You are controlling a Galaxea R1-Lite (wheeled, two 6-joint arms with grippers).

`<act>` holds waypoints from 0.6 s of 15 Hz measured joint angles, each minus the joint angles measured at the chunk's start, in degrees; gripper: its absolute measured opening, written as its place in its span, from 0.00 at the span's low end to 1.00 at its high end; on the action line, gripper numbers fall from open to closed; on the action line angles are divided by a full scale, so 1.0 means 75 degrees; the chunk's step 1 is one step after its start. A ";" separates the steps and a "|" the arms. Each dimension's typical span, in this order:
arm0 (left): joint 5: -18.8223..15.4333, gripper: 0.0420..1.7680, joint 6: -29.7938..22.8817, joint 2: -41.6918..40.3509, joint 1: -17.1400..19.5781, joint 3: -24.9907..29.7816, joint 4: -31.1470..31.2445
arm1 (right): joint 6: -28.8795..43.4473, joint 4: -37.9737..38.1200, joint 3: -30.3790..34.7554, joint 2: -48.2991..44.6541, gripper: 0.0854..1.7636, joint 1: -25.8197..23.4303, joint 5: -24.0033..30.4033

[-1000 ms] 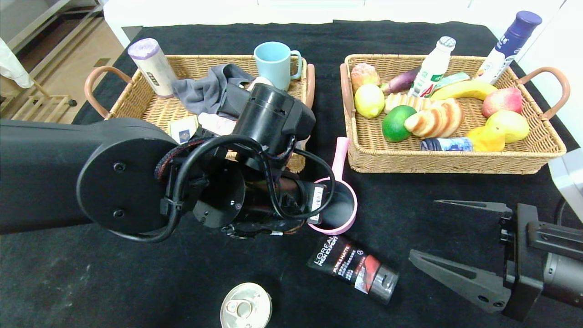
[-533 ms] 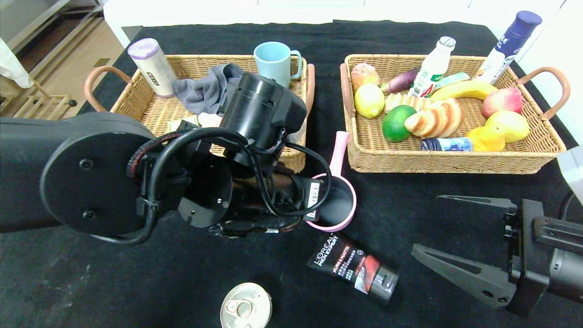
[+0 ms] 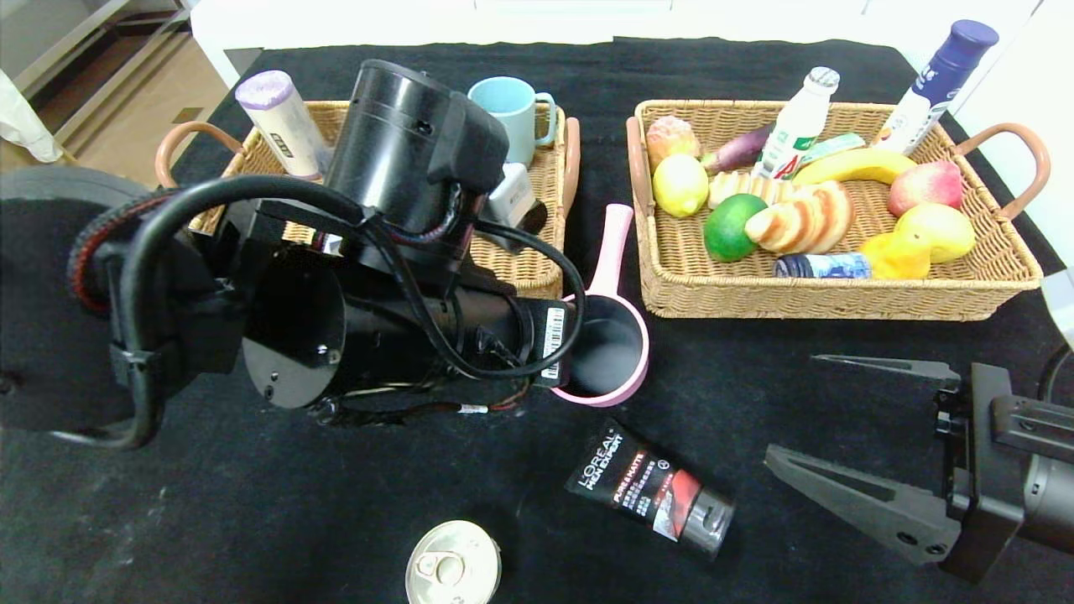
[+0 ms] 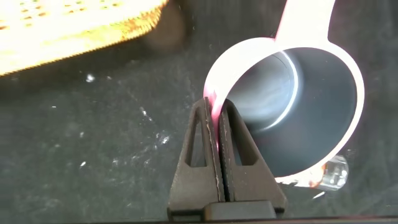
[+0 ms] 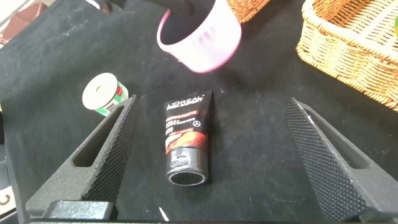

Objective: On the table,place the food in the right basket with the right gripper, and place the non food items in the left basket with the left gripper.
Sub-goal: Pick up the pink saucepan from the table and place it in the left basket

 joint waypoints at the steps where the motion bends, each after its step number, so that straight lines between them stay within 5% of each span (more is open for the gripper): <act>1: -0.0003 0.05 0.0000 -0.0096 0.0007 0.0020 0.0000 | 0.0000 -0.0003 0.0000 0.0011 0.97 -0.0011 0.0000; 9: -0.0003 0.05 0.0047 -0.0679 0.0819 -0.0091 -0.0379 | -0.0021 0.0000 0.0028 0.0192 0.97 -0.0036 -0.0015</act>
